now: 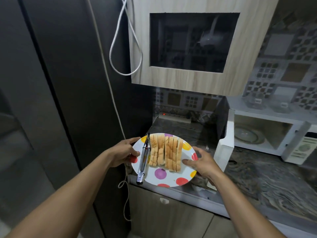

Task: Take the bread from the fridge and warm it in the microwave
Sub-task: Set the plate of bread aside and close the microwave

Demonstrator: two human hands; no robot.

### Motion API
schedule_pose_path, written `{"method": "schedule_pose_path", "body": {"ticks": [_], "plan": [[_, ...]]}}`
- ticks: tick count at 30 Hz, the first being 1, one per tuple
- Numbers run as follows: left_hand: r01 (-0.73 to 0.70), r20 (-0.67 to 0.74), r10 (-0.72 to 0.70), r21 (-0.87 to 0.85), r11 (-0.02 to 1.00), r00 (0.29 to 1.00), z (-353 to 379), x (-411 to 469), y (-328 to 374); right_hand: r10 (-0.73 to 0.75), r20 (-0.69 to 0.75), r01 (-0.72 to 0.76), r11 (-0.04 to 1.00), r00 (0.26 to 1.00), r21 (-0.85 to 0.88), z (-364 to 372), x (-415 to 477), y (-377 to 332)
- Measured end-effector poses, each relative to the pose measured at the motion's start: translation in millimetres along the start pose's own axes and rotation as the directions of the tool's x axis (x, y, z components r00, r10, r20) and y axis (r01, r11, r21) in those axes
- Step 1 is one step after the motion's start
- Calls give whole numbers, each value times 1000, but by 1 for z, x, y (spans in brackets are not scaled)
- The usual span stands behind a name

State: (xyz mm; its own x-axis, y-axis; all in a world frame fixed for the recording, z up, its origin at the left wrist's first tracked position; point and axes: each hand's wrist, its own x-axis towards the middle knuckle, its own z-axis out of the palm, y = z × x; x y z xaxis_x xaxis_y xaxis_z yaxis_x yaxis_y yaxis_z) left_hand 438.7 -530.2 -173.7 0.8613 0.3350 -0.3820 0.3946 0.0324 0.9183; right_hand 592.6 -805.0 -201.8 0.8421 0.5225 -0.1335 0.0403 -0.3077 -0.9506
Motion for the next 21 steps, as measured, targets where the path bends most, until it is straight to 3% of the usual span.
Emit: {"method": "schedule_pose_path", "body": {"ticks": [10, 21], "plan": [[-2, 4, 1, 93, 996, 1000, -30, 111, 13, 57, -86, -59, 998, 995, -16, 22, 82, 1], [40, -9, -40, 129, 991, 999, -13, 223, 10, 166, -183, -174, 984, 969, -28, 15, 168, 38]]}}
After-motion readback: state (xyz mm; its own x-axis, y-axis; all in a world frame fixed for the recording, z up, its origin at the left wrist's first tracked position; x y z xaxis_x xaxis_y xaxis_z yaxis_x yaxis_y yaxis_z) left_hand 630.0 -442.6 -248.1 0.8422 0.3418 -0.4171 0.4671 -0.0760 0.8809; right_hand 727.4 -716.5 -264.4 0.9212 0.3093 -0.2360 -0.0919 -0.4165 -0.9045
